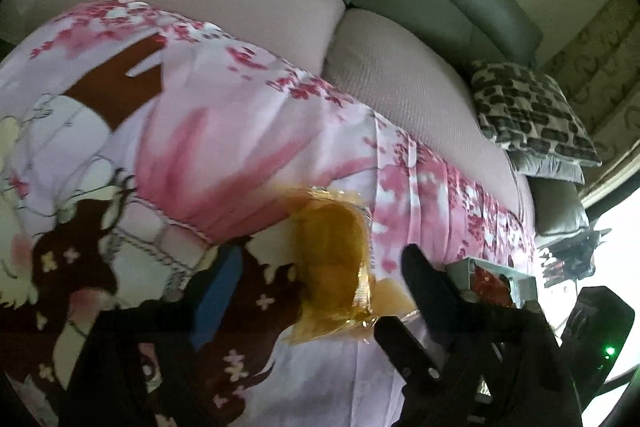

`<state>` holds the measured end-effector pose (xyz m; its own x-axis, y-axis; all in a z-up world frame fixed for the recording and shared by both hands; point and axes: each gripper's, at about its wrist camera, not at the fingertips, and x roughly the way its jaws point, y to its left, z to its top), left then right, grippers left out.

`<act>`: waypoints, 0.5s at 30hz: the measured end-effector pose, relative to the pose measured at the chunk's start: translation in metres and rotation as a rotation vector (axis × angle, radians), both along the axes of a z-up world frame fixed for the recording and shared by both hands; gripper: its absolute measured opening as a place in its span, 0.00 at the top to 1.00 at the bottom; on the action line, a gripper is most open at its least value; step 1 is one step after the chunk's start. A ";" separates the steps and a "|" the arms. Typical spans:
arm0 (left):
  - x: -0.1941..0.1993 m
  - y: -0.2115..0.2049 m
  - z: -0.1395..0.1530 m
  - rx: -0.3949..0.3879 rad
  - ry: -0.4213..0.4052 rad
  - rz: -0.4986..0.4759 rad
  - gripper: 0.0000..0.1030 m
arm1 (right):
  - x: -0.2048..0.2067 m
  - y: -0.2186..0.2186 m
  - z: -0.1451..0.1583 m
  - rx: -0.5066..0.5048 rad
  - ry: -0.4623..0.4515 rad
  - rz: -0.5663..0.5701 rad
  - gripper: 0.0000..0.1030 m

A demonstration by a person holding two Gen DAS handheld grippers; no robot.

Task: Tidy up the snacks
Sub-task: 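Grasp the yellow bread bag with the left tool while the right tool grasps the orange jelly cup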

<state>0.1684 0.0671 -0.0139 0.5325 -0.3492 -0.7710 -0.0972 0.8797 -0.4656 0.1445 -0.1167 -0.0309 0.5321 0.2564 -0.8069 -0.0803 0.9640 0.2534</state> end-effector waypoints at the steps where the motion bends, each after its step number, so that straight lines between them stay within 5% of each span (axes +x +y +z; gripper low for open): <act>1: 0.001 -0.002 -0.002 -0.003 0.006 -0.004 0.23 | 0.001 -0.001 -0.001 0.004 0.002 -0.003 0.11; 6: 0.006 -0.012 -0.014 -0.035 0.034 -0.037 0.25 | 0.002 -0.002 -0.004 0.021 0.002 -0.008 0.20; 10: 0.009 -0.019 -0.022 -0.056 0.059 -0.048 0.39 | 0.003 -0.001 -0.005 0.033 0.003 -0.004 0.22; 15: 0.008 -0.017 -0.022 -0.065 0.053 -0.042 0.58 | 0.002 -0.002 -0.004 0.041 -0.009 -0.007 0.36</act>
<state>0.1765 0.0505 -0.0360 0.4755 -0.4209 -0.7725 -0.0866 0.8515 -0.5172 0.1465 -0.1185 -0.0347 0.5411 0.2853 -0.7911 -0.0756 0.9534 0.2921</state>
